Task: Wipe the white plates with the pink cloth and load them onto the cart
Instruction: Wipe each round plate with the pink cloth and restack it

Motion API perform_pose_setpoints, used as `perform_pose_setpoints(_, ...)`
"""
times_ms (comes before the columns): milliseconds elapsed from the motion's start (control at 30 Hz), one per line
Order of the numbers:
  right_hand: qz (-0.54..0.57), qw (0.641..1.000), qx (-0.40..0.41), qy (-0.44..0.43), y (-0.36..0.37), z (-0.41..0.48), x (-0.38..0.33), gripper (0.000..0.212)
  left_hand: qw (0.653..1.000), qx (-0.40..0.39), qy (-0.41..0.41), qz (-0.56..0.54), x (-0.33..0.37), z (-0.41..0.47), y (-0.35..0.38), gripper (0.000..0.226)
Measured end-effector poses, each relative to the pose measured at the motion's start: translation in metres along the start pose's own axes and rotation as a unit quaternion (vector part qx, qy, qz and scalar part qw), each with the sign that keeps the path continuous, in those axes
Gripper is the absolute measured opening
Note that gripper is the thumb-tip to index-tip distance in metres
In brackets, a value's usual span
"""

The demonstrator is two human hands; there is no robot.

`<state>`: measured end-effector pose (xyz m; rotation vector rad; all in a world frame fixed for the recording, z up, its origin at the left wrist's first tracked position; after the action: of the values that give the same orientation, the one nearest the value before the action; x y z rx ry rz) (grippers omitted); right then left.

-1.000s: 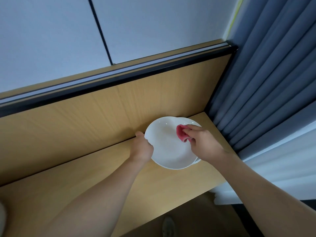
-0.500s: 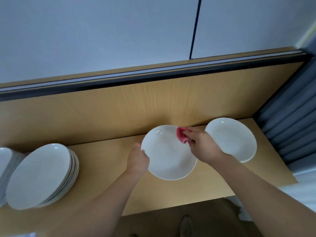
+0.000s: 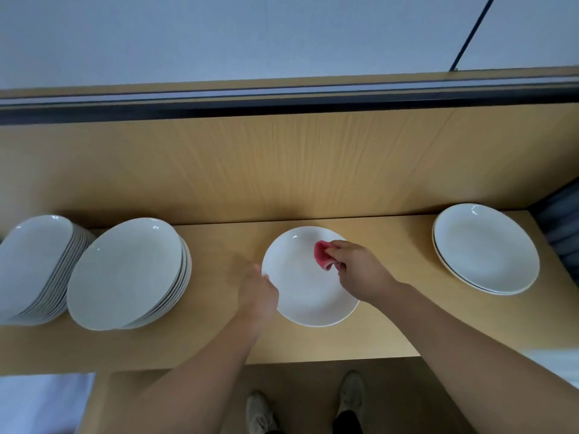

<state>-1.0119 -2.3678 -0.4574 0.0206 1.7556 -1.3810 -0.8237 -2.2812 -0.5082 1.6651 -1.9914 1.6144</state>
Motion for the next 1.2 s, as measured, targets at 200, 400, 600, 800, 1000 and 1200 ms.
perform_pose_setpoints(200,-0.027,0.998,-0.057,0.021,0.030,0.021,0.005,0.044,1.000,-0.017,0.001,-0.010,-0.013,0.005,0.009,0.009)
perform_pose_setpoints(400,-0.139,0.982,-0.118,0.046,0.068,0.039,0.004,0.059,0.992,-0.042,0.075,0.088,-0.006,0.013,-0.001,0.013)
perform_pose_setpoints(600,-0.181,0.964,-0.154,0.124,0.091,0.034,0.004,0.071,0.986,-0.117,0.106,0.046,0.000,0.016,-0.001,0.036)
perform_pose_setpoints(800,-0.146,0.967,-0.182,0.102,0.095,0.032,-0.027,0.061,0.987,-0.110,0.105,0.045,-0.003,0.019,-0.002,0.031)
perform_pose_setpoints(1000,-0.142,0.968,-0.206,-0.027,0.107,0.012,-0.038,0.044,0.990,-0.108,0.088,-0.002,-0.008,0.020,-0.003,0.036)
perform_pose_setpoints(1200,-0.172,0.946,-0.251,-0.112,0.108,-0.002,-0.035,0.041,0.994,-0.079,0.081,-0.004,-0.003,0.019,-0.004,0.039)
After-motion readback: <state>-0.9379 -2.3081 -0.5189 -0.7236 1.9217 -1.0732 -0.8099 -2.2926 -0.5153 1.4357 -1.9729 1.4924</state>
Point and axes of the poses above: each hand's wrist, its own z-axis towards the middle knuckle, its own y-axis out of the palm, x = y × z, the point moved 7 cm from there along z, towards the middle knuckle
